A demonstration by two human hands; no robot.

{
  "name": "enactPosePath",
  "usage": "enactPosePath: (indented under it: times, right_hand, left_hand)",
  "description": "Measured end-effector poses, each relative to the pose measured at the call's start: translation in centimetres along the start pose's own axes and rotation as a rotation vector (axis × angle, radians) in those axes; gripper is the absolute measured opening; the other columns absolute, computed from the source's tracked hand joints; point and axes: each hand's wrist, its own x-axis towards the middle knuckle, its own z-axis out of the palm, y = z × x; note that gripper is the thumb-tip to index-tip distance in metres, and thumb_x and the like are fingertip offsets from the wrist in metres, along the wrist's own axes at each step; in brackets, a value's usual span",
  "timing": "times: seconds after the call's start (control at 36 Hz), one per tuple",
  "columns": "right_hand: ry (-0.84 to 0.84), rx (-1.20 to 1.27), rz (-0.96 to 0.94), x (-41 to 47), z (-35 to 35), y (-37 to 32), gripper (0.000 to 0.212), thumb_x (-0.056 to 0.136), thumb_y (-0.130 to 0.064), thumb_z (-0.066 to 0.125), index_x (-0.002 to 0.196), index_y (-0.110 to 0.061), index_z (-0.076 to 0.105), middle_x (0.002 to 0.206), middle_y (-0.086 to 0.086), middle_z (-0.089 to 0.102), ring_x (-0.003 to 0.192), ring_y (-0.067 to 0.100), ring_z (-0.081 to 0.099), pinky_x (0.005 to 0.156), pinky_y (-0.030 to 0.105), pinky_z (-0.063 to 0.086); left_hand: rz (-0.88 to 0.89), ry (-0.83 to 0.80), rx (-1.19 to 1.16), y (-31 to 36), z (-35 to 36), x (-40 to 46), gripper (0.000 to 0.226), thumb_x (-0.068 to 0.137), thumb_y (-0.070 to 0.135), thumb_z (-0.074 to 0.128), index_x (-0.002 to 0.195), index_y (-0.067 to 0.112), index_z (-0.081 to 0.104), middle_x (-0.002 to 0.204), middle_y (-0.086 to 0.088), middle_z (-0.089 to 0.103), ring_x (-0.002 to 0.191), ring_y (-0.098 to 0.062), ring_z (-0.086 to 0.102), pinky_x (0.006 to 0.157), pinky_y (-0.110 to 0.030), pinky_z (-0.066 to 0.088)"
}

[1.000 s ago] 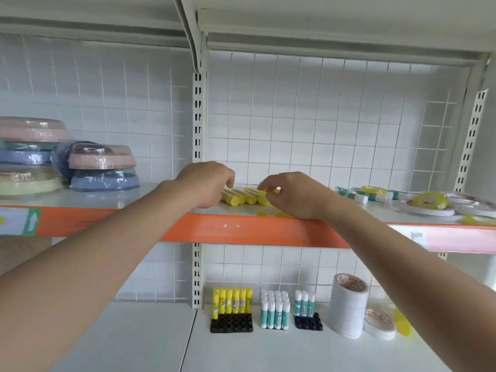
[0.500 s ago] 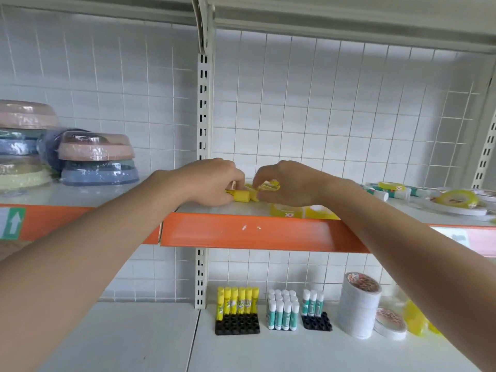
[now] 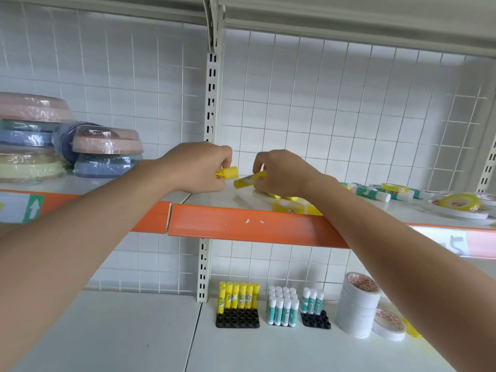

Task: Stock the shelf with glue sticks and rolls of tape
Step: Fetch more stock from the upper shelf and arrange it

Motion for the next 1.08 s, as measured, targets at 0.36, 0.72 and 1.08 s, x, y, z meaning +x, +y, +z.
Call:
enactPosePath:
  times: [0.36, 0.72, 1.08]
  right_hand:
    - [0.565, 0.602, -0.137, -10.8, -3.7, 0.6, 0.018, 0.084, -0.014, 0.069, 0.1, -0.022, 0.065, 0.088, -0.004, 0.062, 0.075, 0.006, 0.059, 0.064, 0.015, 0.044]
    - [0.443, 0.611, -0.172, -24.0, 4.9, 1.2, 0.024, 0.086, -0.011, 0.066, 0.109, -0.013, 0.066, 0.09, -0.003, 0.059, 0.077, 0.008, 0.056, 0.063, 0.021, 0.046]
    - [0.193, 0.788, 0.054, -27.0, 15.2, 3.4, 0.025, 0.084, -0.01, 0.066, 0.107, -0.019, 0.068, 0.093, -0.008, 0.058, 0.072, 0.003, 0.057, 0.063, 0.014, 0.045]
  left_hand:
    - [0.022, 0.507, -0.614, 6.6, -3.8, -5.8, 0.023, 0.077, 0.007, 0.072, 0.092, 0.018, 0.059, 0.082, 0.011, 0.063, 0.08, -0.007, 0.058, 0.063, -0.014, 0.047]
    - [-0.051, 0.307, -1.004, 15.4, 4.9, -14.2, 0.022, 0.073, 0.022, 0.068, 0.089, 0.029, 0.055, 0.086, 0.016, 0.064, 0.082, -0.008, 0.062, 0.07, -0.024, 0.052]
    - [-0.405, 0.117, -1.119, 17.3, 17.3, -18.0, 0.021, 0.082, 0.001, 0.068, 0.091, 0.018, 0.06, 0.081, 0.011, 0.066, 0.082, -0.003, 0.062, 0.067, -0.017, 0.05]
